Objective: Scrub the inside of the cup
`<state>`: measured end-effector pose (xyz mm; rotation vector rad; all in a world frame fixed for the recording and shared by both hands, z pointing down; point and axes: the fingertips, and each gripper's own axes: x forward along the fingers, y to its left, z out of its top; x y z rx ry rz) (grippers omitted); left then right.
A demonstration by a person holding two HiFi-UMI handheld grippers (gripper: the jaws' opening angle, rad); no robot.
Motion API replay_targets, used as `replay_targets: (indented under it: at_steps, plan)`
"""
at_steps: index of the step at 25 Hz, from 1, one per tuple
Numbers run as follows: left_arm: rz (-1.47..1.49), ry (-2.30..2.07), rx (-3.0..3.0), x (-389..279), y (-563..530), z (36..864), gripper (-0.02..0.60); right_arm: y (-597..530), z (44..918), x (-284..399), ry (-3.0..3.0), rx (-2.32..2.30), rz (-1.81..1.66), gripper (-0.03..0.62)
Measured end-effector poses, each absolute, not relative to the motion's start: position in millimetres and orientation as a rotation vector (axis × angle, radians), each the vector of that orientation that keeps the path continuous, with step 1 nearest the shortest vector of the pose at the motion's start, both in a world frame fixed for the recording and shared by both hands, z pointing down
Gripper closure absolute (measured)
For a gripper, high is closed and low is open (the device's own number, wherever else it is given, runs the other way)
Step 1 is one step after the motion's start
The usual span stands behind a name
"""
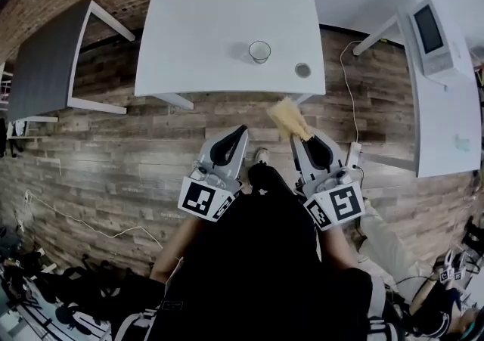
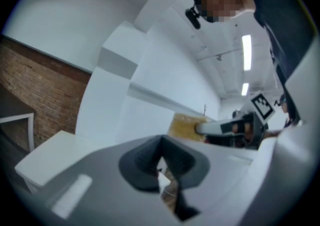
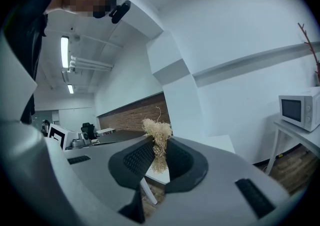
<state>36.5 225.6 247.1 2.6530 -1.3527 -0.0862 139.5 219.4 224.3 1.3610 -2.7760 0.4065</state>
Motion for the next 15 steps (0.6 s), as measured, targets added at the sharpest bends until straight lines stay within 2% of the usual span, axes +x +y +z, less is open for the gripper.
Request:
replay_targets:
  at_steps: [8,15]
  plan:
    - [-0.055,-1.411,2.611,49.6,183.3,252.4,0.578,171.8,237.0,158.6,-2.783,1.317,0.473,0.540]
    - [-0.038,-1.428,2.587,36.3,153.2,257.6,0.578,136.7,243.2,148.3,-2.774,1.302,0.490,0.540]
